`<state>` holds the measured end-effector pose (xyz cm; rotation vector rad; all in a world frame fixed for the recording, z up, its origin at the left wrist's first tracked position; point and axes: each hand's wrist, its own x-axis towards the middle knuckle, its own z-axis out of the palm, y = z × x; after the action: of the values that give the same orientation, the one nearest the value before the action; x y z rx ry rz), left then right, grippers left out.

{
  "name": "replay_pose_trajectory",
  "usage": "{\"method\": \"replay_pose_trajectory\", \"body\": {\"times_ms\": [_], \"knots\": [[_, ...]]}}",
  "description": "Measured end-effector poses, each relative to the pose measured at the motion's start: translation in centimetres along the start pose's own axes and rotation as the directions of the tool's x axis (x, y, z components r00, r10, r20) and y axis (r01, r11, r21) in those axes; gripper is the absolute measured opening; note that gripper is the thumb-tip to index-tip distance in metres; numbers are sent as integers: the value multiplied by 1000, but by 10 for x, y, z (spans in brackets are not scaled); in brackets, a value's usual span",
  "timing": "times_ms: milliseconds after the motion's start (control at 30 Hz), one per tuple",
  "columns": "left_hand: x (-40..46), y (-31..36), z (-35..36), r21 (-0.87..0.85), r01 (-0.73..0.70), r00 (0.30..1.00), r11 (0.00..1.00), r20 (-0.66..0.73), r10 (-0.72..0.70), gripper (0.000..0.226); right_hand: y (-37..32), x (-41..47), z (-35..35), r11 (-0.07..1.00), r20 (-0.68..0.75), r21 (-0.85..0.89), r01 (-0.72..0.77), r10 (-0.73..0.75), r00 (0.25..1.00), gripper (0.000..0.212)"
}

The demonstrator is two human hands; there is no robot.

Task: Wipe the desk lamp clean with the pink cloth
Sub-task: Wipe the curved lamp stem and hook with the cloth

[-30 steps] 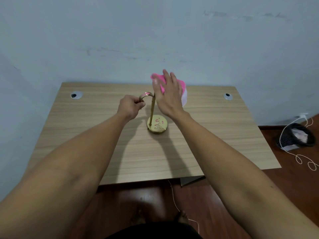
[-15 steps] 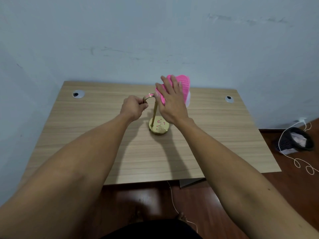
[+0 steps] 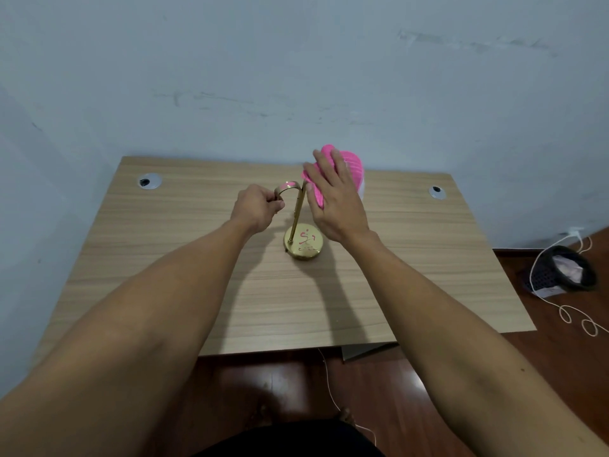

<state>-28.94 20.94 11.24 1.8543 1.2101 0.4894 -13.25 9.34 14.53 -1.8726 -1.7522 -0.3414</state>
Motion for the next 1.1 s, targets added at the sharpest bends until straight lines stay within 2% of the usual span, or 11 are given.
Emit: {"method": "replay_pose_trajectory", "body": {"times_ms": [100,167,233,400,467,567,633,700,867,1000,1100], "knots": [[0,0,1,18,-9,1000,1000,-8,9,12,-9,5,-10,919,-26,258,-299,316,948,46],[0,0,0,21,-8,1000,1000,-8,8,12,-16,10,-14,846,-16,348,-404,437,899,49],[0,2,-1,27,-9,1000,1000,-7,10,12,-17,9,-12,891,11,257,-375,386,923,50],[0,2,-3,55,-33,999,998,4,33,17,-8,-11,12,1000,60,-5,5,-5,998,54],[0,2,-3,61,-35,999,998,11,34,16,-10,-14,13,997,37,63,-41,39,999,55],[0,4,-3,59,-30,1000,998,7,30,14,-16,-2,0,894,-2,286,-346,361,932,57],[0,4,-3,59,-27,1000,998,4,27,14,-16,6,-5,831,29,330,-447,464,885,57],[0,4,-2,61,-24,1000,998,7,24,13,-17,4,-4,873,27,268,-408,417,908,58],[0,4,-3,70,-27,1000,997,9,26,14,-17,-21,25,986,-16,100,-135,137,990,61],[-2,5,-3,72,-27,1000,997,9,26,14,-30,-33,31,969,-56,203,-140,155,986,59],[-1,4,-3,77,-25,1000,997,8,25,17,-42,-43,30,904,15,388,-179,188,982,52]]}}
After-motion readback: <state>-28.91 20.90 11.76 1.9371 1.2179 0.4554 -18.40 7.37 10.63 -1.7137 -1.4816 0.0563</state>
